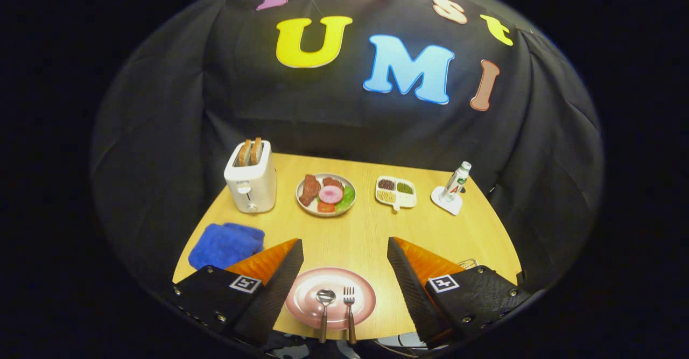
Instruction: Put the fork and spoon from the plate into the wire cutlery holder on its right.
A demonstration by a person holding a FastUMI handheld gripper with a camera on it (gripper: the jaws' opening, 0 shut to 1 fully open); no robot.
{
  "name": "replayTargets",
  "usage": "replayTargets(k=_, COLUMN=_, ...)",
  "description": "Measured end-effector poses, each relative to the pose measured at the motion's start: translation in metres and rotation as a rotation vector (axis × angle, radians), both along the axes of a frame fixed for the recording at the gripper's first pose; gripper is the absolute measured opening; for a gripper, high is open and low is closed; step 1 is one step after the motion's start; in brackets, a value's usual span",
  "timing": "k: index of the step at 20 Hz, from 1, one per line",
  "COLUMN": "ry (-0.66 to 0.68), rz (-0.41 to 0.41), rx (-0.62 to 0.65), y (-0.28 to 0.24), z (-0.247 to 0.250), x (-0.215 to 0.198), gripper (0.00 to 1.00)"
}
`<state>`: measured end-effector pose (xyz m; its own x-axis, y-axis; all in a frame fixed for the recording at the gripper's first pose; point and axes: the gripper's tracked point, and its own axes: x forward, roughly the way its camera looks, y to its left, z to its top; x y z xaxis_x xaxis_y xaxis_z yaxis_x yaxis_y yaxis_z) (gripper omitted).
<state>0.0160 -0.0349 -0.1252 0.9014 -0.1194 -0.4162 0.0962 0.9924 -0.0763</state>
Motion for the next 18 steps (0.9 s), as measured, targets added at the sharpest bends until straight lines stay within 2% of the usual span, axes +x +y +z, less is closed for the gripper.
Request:
replayTargets(k=5, ry=0.256, rz=-0.025, rx=-0.069, y=-0.015, z=-0.065, x=-0.004, gripper=0.97)
replayTargets(k=15, ry=0.66, rz=-0.036, rx=-0.098, y=-0.029, z=-0.175, x=-0.013, gripper=0.97)
replayTargets(k=16, ry=0.705, rz=-0.044, rx=-0.121, y=-0.033, z=-0.184, x=-0.016, gripper=0.92)
replayTargets(k=18, ry=0.768, rz=-0.027, rx=-0.154, y=-0.036, z=-0.199, x=-0.016, gripper=0.91)
